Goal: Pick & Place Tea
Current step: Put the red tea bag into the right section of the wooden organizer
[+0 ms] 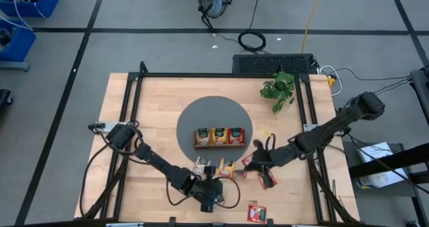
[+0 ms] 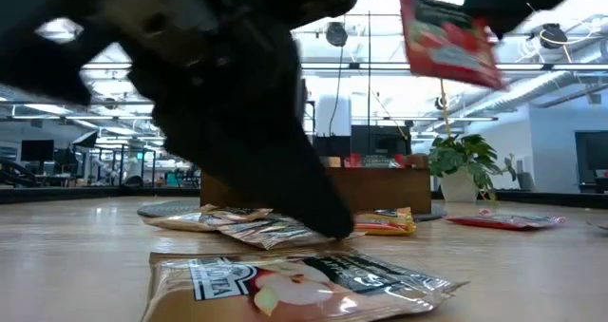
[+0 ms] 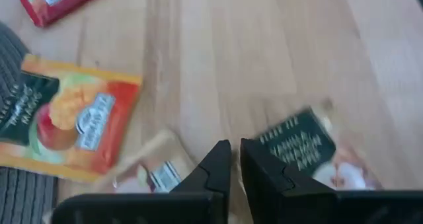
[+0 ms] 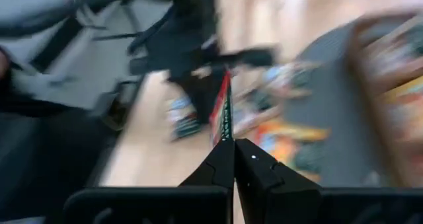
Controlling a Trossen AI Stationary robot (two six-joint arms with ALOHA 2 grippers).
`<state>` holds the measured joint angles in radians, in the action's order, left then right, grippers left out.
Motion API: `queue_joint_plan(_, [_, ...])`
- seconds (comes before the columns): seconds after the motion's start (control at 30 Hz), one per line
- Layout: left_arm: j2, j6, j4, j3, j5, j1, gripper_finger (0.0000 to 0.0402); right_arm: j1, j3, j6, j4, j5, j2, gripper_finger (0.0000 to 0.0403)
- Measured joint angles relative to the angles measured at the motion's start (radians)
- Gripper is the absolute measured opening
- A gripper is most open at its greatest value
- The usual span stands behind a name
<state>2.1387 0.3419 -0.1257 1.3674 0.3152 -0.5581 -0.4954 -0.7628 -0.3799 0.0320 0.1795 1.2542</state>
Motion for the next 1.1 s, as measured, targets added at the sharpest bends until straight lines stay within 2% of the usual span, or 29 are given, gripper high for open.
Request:
queue_joint_plan(0.13, [0.0,0.001,-0.014,0.0,0.002,-0.024,0.0042,0.054,-0.048,0.117,-0.144,0.138,-0.068,0.0])
queue_joint_plan(0.2, [-0.003,0.0,-0.021,0.0,0.007,-0.037,0.0042,0.095,-0.048,0.147,-0.157,0.169,-0.083,0.0])
queue_joint_plan(0.57, [-0.008,0.033,-0.032,0.001,0.036,-0.072,0.0042,0.268,-0.029,0.322,-0.202,0.186,-0.012,0.0])
queue_joint_plan(0.73, [-0.008,0.063,-0.036,0.001,0.037,-0.079,0.0042,0.295,-0.028,0.371,-0.175,0.185,0.053,0.0])
queue_joint_plan(1.1, [-0.008,0.09,-0.037,0.001,0.053,-0.097,0.0042,0.316,-0.027,0.345,-0.169,0.186,0.151,0.0])
